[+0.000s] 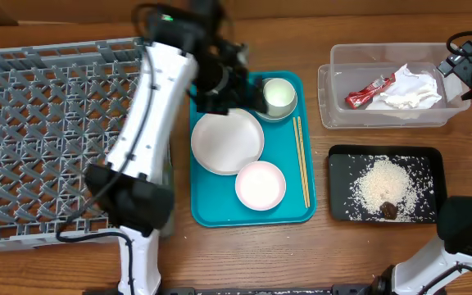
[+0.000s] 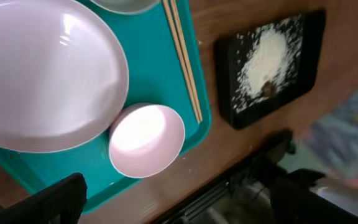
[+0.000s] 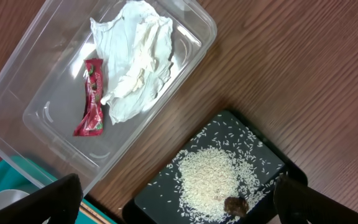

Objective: Sort waste into correct bins and load items into the dishwasher
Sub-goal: 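Reach the left gripper to the pink bowl and grasp its rim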

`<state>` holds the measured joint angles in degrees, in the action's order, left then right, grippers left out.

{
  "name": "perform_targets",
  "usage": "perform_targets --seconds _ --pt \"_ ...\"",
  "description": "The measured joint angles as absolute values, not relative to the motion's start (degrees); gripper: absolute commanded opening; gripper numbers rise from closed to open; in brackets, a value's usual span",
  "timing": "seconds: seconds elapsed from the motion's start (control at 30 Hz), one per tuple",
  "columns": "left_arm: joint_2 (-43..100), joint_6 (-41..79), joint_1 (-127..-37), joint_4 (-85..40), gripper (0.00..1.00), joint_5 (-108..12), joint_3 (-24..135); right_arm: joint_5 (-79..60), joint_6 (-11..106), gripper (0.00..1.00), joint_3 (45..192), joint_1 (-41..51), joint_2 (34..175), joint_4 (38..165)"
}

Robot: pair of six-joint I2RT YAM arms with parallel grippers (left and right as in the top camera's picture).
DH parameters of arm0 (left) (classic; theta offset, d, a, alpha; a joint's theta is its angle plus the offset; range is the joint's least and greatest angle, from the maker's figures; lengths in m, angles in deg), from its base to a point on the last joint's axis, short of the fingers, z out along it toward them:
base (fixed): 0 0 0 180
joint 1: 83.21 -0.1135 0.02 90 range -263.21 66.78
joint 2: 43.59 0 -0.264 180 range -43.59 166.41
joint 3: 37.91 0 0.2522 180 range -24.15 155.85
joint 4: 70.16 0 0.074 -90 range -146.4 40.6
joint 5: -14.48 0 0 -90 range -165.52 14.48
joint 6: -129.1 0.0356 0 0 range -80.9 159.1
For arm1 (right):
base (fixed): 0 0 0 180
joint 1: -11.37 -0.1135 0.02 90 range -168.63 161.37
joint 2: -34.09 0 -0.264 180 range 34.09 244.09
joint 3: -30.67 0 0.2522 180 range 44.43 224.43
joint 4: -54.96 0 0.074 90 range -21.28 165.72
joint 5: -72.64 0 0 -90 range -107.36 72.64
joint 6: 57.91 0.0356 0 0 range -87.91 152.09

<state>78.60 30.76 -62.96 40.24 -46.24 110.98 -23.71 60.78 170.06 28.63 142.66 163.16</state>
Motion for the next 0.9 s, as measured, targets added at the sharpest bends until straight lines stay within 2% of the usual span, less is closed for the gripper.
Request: perform_targets --seconds 0.17,0.23,0.33,0.4,0.53,0.6,0.77,0.9 --pt "69.86 29.63 -56.91 40.0 1.0 -56.03 105.27 -23.64 60.73 1.0 170.06 28.63 142.66 163.09" --pt "61.22 28.53 -54.59 40.44 1.0 -58.7 98.83 -23.58 60.73 1.0 170.06 28.63 142.66 163.09" --pt "54.38 25.67 -48.63 37.88 0.94 -60.03 88.79 -23.58 60.73 1.0 170.06 28.63 142.66 163.09" --pt "54.82 22.54 -44.23 27.78 0.94 -60.62 80.4 -23.6 60.69 1.0 170.06 28.63 142.66 163.0" --pt "57.59 16.51 -36.41 12.11 0.82 -63.2 67.2 -23.53 60.56 1.0 170.06 28.63 142.66 163.05" --pt "57.81 13.54 -33.98 8.11 0.81 -65.93 63.77 -23.53 60.6 1.0 170.06 28.63 142.66 163.09" --pt "58.49 8.71 -32.41 -0.81 0.7 -71.84 58.89 -23.58 60.58 1.0 170.06 28.63 142.66 163.07" --pt "62.93 7.48 -32.41 -4.63 0.69 -75.07 58.26 -23.58 60.56 1.0 170.06 28.63 142.66 163.03"
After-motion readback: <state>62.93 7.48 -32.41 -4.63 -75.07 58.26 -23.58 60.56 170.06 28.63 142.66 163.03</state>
